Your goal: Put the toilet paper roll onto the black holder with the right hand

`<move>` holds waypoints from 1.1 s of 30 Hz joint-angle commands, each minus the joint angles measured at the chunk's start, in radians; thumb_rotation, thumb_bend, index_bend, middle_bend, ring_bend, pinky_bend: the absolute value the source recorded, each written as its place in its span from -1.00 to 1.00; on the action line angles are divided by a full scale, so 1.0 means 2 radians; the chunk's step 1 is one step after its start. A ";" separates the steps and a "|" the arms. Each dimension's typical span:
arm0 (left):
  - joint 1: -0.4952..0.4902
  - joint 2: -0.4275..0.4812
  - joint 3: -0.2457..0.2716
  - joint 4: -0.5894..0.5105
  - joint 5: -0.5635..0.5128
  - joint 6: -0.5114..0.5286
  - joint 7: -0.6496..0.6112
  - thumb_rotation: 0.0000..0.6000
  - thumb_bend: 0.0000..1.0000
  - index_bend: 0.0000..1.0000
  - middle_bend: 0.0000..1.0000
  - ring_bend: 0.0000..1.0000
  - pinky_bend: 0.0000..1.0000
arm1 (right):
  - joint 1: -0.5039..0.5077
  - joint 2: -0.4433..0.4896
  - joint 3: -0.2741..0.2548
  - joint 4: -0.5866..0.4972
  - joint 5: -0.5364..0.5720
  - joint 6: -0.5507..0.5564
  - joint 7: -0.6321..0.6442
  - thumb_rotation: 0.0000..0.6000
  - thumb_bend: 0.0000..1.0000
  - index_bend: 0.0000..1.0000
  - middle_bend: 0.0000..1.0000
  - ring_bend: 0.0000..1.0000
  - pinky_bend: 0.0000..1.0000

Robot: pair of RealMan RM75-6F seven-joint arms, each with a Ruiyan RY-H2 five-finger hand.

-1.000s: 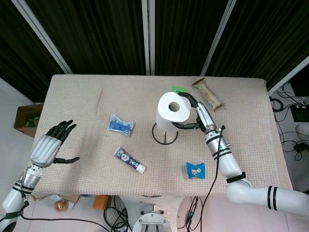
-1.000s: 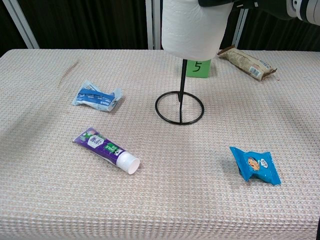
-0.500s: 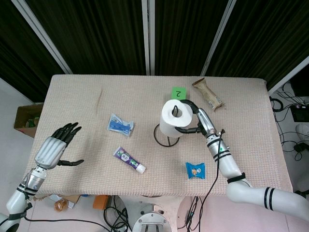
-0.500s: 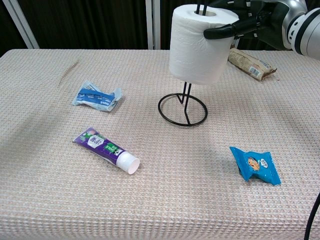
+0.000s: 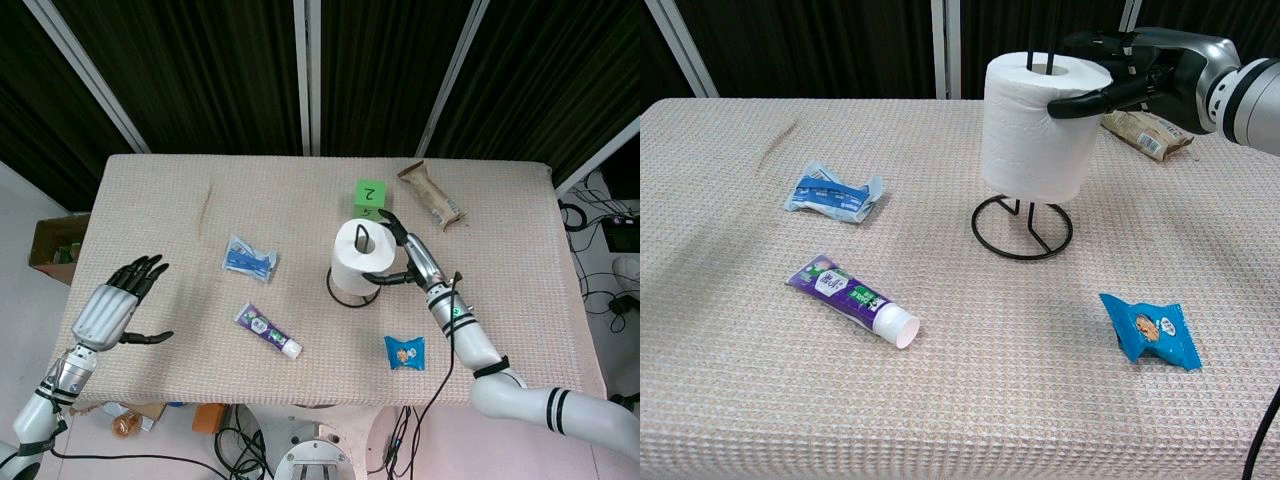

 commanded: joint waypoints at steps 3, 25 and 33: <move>0.000 0.000 0.000 0.001 0.000 0.000 -0.001 0.09 -0.86 -1.00 -0.96 -0.93 -0.63 | -0.001 0.009 -0.004 0.004 -0.017 -0.015 0.004 1.00 -0.87 -1.00 -1.00 -1.00 -0.97; 0.053 0.025 0.009 0.007 -0.014 0.061 0.004 0.11 -0.86 -1.00 -0.97 -0.93 -0.63 | -0.266 0.179 -0.178 0.022 -0.282 0.312 -0.197 1.00 -0.85 -1.00 -1.00 -1.00 -1.00; 0.106 0.040 0.024 0.008 -0.049 0.079 0.024 -0.04 -0.86 -1.00 -0.97 -0.93 -0.63 | -0.342 0.117 -0.194 0.161 -0.262 0.372 -0.171 1.00 -0.85 -1.00 -1.00 -1.00 -1.00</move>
